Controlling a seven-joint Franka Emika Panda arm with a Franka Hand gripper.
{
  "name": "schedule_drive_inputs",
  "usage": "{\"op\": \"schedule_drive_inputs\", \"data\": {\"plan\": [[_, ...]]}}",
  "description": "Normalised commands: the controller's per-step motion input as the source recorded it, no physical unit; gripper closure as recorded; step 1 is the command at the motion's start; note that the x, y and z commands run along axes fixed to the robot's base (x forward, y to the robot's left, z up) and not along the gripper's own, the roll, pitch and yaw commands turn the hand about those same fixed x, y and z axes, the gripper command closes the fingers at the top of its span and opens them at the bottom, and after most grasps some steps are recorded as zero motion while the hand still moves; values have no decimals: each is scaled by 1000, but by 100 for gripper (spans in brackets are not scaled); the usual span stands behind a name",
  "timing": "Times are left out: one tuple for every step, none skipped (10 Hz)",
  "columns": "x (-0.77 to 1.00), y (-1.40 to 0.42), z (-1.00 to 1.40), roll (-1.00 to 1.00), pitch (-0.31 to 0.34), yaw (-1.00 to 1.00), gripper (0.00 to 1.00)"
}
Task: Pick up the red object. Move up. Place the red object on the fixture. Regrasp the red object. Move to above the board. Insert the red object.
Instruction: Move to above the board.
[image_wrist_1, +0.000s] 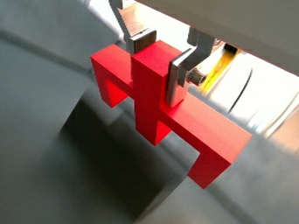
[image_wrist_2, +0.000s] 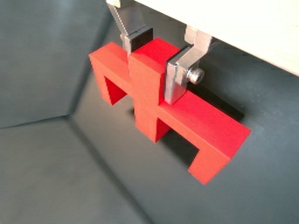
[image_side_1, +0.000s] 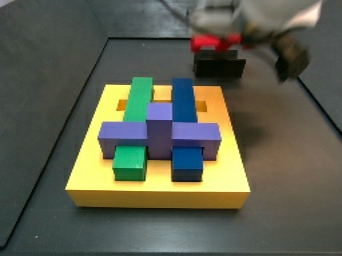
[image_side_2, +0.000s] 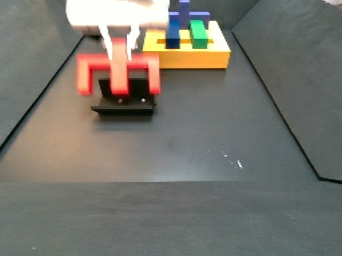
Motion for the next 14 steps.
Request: {"op": "schedule_drive_inputs", "data": {"plan": [[-70, -38, 1400, 16, 34, 77, 100], [-61, -10, 1400, 11, -2, 62, 100], [-47, -51, 1400, 9, 14, 50, 100], [-44, -38, 1400, -6, 6, 37, 100], [-27, -31, 1400, -4, 4, 27, 100], [-6, -40, 612, -7, 20, 18, 100], [5, -26, 337, -2, 33, 14, 100], [-1022, -1400, 277, -1000, 36, -121, 100], [-1040, -1400, 250, -1000, 30, -121, 100], [-1142, -1400, 254, -1000, 18, -112, 100], [-1146, -1400, 235, -1000, 22, -108, 100], [-1156, -1400, 236, -1000, 33, -105, 100], [-644, -757, 123, -1000, 37, -99, 100], [-330, -353, 45, -1000, 42, -95, 100]]}}
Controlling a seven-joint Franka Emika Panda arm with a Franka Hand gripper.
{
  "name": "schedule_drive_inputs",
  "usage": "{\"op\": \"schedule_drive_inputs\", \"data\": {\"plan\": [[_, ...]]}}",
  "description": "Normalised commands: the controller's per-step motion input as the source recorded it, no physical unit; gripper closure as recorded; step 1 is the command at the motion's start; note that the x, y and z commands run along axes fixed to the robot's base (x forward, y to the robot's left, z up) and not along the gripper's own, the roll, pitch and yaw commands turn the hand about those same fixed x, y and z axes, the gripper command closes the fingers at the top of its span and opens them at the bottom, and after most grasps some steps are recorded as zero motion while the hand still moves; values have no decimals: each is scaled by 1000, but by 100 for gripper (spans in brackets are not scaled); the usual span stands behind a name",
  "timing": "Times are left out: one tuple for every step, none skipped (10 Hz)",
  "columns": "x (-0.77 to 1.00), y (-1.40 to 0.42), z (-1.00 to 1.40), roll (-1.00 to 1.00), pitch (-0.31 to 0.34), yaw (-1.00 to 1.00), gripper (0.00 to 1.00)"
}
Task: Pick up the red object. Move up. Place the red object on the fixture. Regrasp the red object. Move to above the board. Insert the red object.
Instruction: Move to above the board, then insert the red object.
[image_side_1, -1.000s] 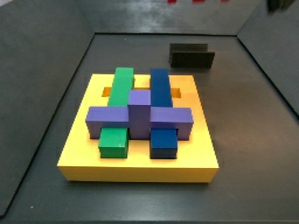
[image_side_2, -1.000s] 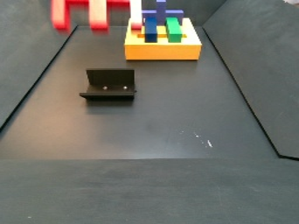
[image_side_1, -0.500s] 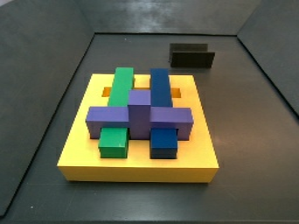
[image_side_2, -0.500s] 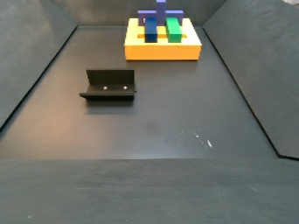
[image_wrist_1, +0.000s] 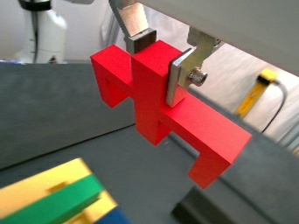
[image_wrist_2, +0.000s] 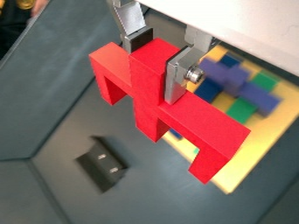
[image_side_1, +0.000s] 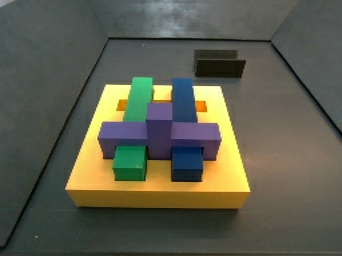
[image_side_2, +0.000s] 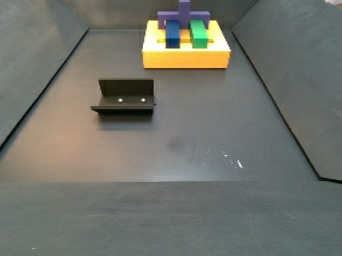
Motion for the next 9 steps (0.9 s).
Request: {"op": "schedule_drive_inputs", "data": {"plan": [[-132, -132, 30, -1000, 52, -88, 100], [-98, -51, 16, -1000, 46, -88, 100], [-79, -12, -11, -1000, 40, -82, 100], [-64, 23, 7, -966, 33, -65, 100], [-54, 25, -2, -805, 13, -51, 100], [-41, 24, -4, -503, -4, -27, 100], [-32, 9, 0, -282, -9, -14, 100], [0, 0, -66, 0, -17, 0, 100], [226, 271, -691, -217, -114, 0, 100]]}}
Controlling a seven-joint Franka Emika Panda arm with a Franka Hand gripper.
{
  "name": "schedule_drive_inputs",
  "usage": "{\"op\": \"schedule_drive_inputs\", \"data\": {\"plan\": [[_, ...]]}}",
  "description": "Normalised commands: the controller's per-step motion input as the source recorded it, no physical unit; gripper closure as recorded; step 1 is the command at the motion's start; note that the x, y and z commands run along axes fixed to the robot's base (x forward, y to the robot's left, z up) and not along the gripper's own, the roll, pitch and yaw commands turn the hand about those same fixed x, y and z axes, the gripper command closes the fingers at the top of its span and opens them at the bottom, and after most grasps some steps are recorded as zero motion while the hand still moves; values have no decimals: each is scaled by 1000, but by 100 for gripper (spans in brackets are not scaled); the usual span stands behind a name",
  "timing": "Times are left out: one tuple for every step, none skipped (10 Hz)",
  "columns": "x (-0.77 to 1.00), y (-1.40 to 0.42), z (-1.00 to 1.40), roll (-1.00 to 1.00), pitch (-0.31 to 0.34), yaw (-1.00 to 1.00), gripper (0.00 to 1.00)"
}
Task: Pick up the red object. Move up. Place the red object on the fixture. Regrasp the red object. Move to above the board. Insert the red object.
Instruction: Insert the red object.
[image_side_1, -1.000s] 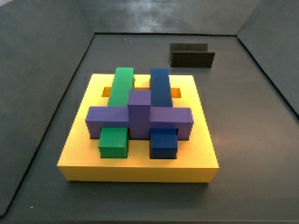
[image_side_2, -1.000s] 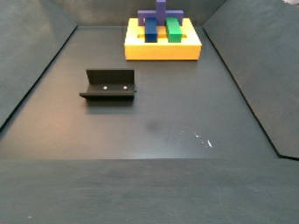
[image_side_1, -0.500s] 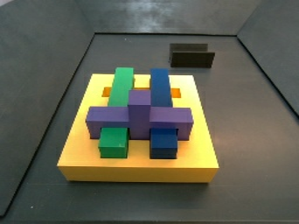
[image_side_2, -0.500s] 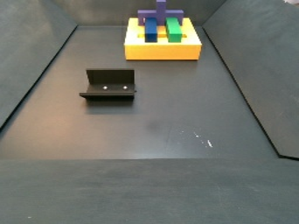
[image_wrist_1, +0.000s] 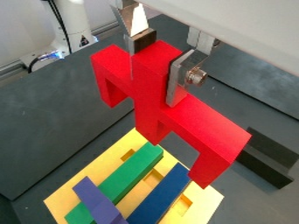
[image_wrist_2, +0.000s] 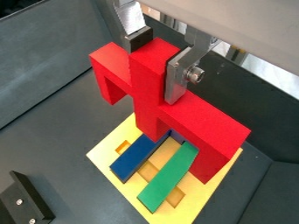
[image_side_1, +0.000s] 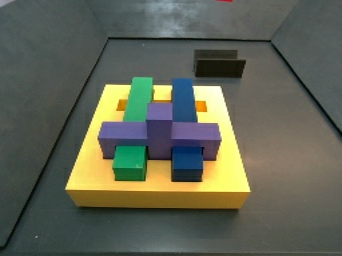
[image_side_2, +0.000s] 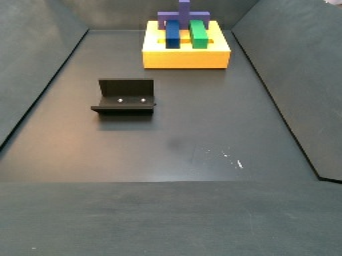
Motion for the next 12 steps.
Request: {"op": "schedule_drive_inputs", "data": {"plan": [[311, 386, -689, -206, -149, 69, 100], [274, 369, -711, -214, -134, 74, 100], [143, 0, -937, -30, -157, 0, 100], [54, -71, -943, 0, -170, 0, 100], [0, -211, -831, 87, -210, 0, 100], [20, -183, -769, 127, -213, 0, 100], [0, -31, -677, 197, -194, 0, 100], [-249, 0, -560, 263, -243, 86, 100], [-286, 0, -506, 209, -236, 151, 100], [-331, 0, -426, 129, -234, 151, 100], [-420, 0, -271, 80, -219, 23, 100], [-369, 0, -111, 0, -220, 46, 100]]}}
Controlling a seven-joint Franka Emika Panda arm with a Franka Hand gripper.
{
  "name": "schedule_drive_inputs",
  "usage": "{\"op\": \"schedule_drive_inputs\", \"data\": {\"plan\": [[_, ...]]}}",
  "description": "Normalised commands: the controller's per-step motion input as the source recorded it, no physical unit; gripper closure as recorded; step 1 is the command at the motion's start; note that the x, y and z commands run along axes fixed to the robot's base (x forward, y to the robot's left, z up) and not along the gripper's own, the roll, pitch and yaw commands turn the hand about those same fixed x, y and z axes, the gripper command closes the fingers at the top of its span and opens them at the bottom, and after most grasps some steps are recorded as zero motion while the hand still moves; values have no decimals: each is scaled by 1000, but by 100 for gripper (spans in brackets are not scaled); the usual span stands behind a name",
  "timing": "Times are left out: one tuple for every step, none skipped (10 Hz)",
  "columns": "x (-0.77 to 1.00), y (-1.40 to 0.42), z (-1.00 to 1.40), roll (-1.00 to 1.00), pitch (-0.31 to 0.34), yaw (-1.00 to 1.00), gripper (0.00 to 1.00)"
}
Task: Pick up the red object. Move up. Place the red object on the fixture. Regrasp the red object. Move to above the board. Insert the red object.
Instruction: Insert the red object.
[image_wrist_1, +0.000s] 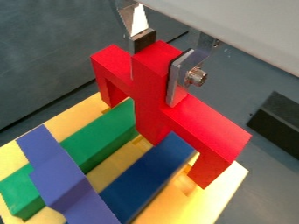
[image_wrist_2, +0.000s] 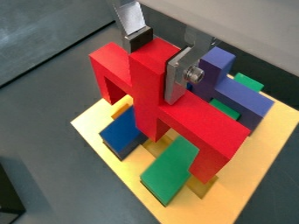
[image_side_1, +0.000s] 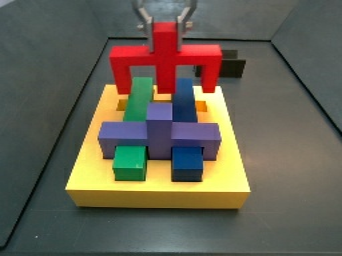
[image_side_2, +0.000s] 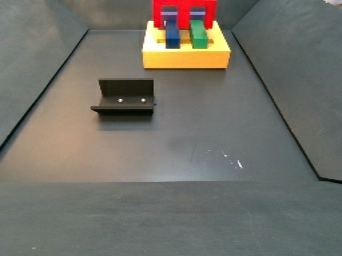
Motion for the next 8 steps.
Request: {"op": "schedule_drive_inputs", "data": {"plan": [[0, 0, -149, -44, -67, 0, 100], [60, 0, -214, -33, 0, -20, 100], [40, 0, -254, 0, 0, 0, 100], [6, 0, -266, 0, 0, 0, 100], [-77, 0, -257, 87, 0, -17, 100], [0, 0, -143, 50, 0, 0, 100], [0, 0, -269, 3, 0, 0, 100], [214, -6, -391, 0, 0, 0, 100]]}}
